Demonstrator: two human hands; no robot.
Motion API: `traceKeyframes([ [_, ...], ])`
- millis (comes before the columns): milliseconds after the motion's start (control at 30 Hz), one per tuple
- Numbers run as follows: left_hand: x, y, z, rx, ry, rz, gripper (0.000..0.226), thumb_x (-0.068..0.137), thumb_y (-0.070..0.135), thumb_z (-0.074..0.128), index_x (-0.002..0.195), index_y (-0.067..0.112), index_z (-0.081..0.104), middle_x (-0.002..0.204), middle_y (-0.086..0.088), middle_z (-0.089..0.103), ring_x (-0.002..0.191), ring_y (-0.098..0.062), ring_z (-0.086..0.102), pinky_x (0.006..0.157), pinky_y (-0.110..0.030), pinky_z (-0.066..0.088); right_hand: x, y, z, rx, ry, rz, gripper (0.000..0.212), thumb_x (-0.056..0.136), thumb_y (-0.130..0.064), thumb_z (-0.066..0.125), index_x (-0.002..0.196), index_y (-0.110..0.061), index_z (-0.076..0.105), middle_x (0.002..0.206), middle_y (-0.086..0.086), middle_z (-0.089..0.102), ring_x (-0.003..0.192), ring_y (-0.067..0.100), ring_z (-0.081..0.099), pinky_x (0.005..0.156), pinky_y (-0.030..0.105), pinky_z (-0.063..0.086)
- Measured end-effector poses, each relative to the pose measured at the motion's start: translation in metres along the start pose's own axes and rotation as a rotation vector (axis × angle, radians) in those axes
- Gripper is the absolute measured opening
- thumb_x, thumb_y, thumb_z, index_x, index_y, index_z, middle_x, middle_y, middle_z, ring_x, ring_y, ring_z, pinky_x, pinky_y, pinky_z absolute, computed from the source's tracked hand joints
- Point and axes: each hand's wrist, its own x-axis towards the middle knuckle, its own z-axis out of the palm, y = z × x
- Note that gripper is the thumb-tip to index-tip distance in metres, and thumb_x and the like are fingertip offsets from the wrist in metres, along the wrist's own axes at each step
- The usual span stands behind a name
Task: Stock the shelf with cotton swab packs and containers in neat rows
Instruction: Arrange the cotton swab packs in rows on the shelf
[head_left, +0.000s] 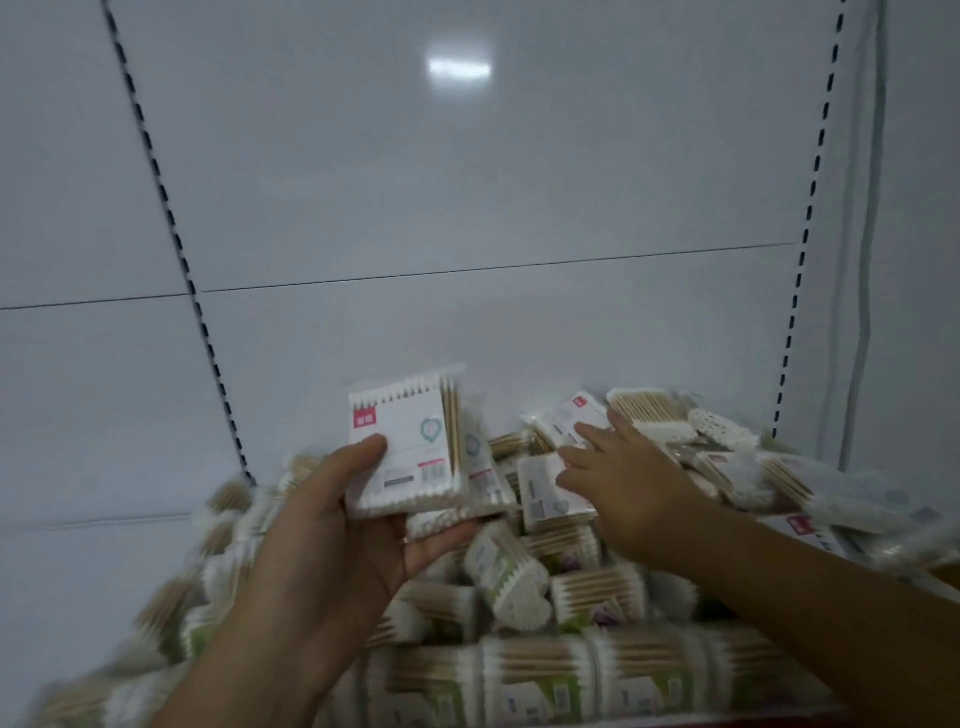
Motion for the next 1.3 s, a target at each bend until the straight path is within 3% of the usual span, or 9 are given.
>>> traceKeyframes([
  [133,-0.014,0.025,-0.013,0.022,0.023,0.089,0.041,0.068,0.026,0.060,0.105,0.008,0.067,0.103,-0.018,0.072,0.088,-0.034,0.072,0.068,-0.051,0.059,-0.002,-0.006,-0.008,-0.034,0.046,0.026,0.035,0.090,-0.033,0.042,0.119,-0.028,0.058,0.136,-0.004,0.054,0.129,0.018,0.042,0.118,0.037,0.014],
  [200,-0.025,0.046,-0.031,0.054,0.058,0.172,0.045,0.067,0.027,0.062,0.107,0.008,0.066,0.102,-0.017,0.072,0.089,-0.034,0.071,0.067,-0.049,0.060,-0.008,-0.019,-0.028,0.128,0.164,0.177,0.025,0.088,-0.039,0.044,0.103,-0.031,0.063,0.107,-0.009,0.067,0.100,0.014,0.058,0.090,0.030,0.044],
  [300,-0.048,0.085,-0.071,0.130,0.137,0.271,0.031,0.071,0.026,0.065,0.094,0.008,0.072,0.097,-0.018,0.073,0.085,-0.034,0.072,0.062,-0.043,0.059,-0.002,-0.053,-0.074,0.593,0.550,0.239,0.019,0.080,-0.013,0.071,0.093,-0.025,0.075,0.087,-0.007,0.074,0.071,0.014,0.064,0.063,0.028,0.047],
  [433,-0.090,0.142,-0.149,0.337,0.341,0.326,0.020,0.093,0.020,0.053,0.100,0.009,0.067,0.084,-0.011,0.074,0.075,-0.027,0.072,0.063,-0.039,0.060,0.039,-0.156,-0.171,0.906,0.883,-0.158,0.026,0.076,-0.003,0.071,0.097,-0.017,0.073,0.099,-0.012,0.068,0.089,-0.012,0.063,0.078,0.004,0.047],
  [533,-0.135,0.188,-0.214,0.460,0.431,0.310,0.023,0.082,0.021,0.060,0.099,0.009,0.070,0.087,-0.016,0.074,0.071,-0.026,0.071,0.061,-0.035,0.057,0.083,-0.265,-0.231,0.899,0.940,-0.553,0.023,0.068,0.002,0.067,0.087,-0.008,0.075,0.099,-0.002,0.072,0.096,0.001,0.067,0.085,0.016,0.052],
  [667,-0.208,0.246,-0.302,0.408,0.493,0.310,0.030,0.097,0.033,0.046,0.104,0.018,0.072,0.101,-0.011,0.074,0.084,-0.024,0.072,0.061,-0.033,0.057,0.143,-0.399,-0.270,0.822,0.919,-0.834,0.021,0.065,0.007,0.069,0.081,-0.004,0.075,0.099,0.003,0.073,0.096,0.016,0.069,0.079,0.030,0.057],
  [800,-0.272,0.301,-0.376,0.379,0.555,0.248,0.046,0.093,0.053,0.041,0.122,0.022,0.060,0.113,-0.007,0.071,0.106,-0.027,0.067,0.096,-0.046,0.052,0.191,-0.500,-0.301,0.854,0.927,-0.892,0.018,0.071,0.002,0.064,0.081,-0.007,0.075,0.101,0.003,0.072,0.094,0.018,0.069,0.078,0.027,0.055],
  [1100,-0.340,0.374,-0.538,0.307,0.791,0.303,0.040,0.083,0.036,0.063,0.119,0.019,0.059,0.104,-0.008,0.074,0.096,-0.027,0.070,0.075,-0.036,0.058,0.284,-0.696,-0.337,1.089,0.525,-0.854,0.034,0.093,-0.033,0.040,0.109,-0.022,0.067,0.112,-0.013,0.062,0.099,0.003,0.056,0.076,0.017,0.044],
  [1300,-0.344,0.432,-0.672,0.384,0.951,0.289,0.037,0.088,0.040,0.061,0.122,0.025,0.058,0.103,-0.003,0.074,0.093,-0.025,0.072,0.069,-0.035,0.058,0.373,-0.831,-0.344,1.102,0.180,-0.845,0.038,0.069,-0.063,0.057,0.102,-0.046,0.047,0.093,-0.020,0.064,0.076,-0.003,0.060,0.060,0.015,0.045],
])
